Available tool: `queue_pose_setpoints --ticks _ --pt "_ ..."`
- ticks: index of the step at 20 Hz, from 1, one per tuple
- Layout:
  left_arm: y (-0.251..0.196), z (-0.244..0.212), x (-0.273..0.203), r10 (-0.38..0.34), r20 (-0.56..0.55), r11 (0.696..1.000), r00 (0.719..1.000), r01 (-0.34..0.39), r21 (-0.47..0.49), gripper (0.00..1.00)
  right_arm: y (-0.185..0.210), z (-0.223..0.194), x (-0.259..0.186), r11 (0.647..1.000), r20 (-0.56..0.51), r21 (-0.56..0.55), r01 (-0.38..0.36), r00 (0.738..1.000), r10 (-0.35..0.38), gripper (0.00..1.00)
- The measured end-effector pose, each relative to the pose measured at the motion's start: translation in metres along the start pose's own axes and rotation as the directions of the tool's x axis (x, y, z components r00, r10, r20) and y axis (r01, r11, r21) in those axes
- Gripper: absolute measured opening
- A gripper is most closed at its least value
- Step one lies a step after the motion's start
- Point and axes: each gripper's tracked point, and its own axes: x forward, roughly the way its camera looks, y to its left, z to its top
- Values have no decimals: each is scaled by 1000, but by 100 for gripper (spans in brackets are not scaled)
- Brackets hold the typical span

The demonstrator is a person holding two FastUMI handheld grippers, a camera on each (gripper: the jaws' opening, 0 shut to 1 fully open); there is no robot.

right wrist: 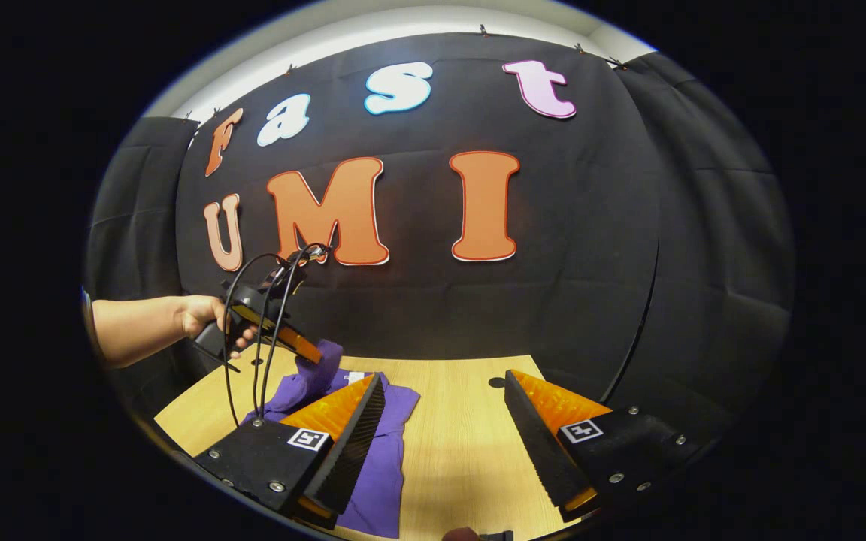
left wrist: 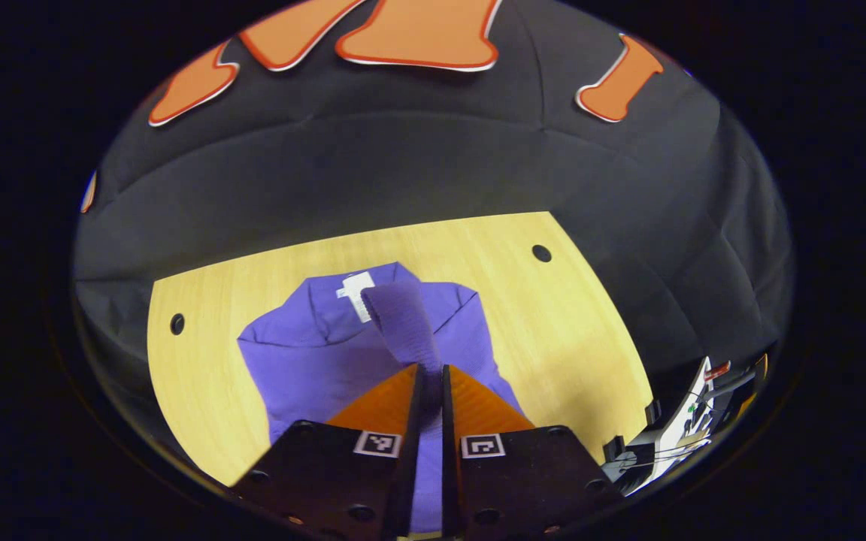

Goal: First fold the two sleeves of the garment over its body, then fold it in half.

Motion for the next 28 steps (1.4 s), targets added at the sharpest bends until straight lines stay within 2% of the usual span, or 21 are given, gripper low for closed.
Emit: queue_pose_setpoints --ticks 2,5,6,7,8,9,12,13,15,16,19,21,23,25,28 --pt "-14 3 0 -13 34 1000 999 12 24 34 -5 -5 2 1000 -12 -1 -2 1000 1 95" --pt "-27 7 -14 -24 106 999 994 20 40 52 -9 -8 4 1000 -14 -11 -8 1000 8 96" --pt "-28 11 -22 -16 145 999 989 8 52 56 -11 -10 5 1000 -15 -12 -15 1000 15 95" --pt "-25 14 -32 4 193 998 981 -17 66 70 -10 -10 5 1000 -14 -14 -19 1000 19 95" --pt "-20 20 -45 30 249 996 968 -50 77 75 -9 -11 8 1000 -13 -16 -24 1000 24 95" --pt "-19 25 -62 50 315 993 948 -81 87 88 -7 -10 9 999 -8 -16 -29 1000 29 95" --pt "-17 32 -116 97 488 987 868 -147 66 93 1 -8 17 999 17 -29 -41 999 41 96" --pt "-14 31 -136 111 538 985 836 -164 50 90 4 -8 20 998 25 -38 -42 999 43 96" --pt "-7 27 -177 148 636 979 758 -204 15 92 9 -6 24 998 52 -60 -34 998 37 96" --pt "-3 25 -197 178 686 971 706 -241 -4 94 14 -4 25 997 68 -69 -31 997 36 96" --pt "10 11 -250 270 775 925 572 -378 -43 95 30 -1 25 997 101 -78 -23 994 31 96" --pt "19 -17 -283 305 806 902 508 -427 -72 96 42 3 22 999 125 -46 -26 992 31 96" --pt "27 -41 -308 331 823 892 461 -437 -114 95 51 7 17 1000 143 3 -14 990 13 96" --pt "37 -62 -330 340 839 894 424 -423 -148 97 61 8 11 999 158 32 2 987 -7 95" --pt "57 -93 -359 329 858 898 396 -413 -153 95 73 1 -2 998 146 31 48 988 -52 95"
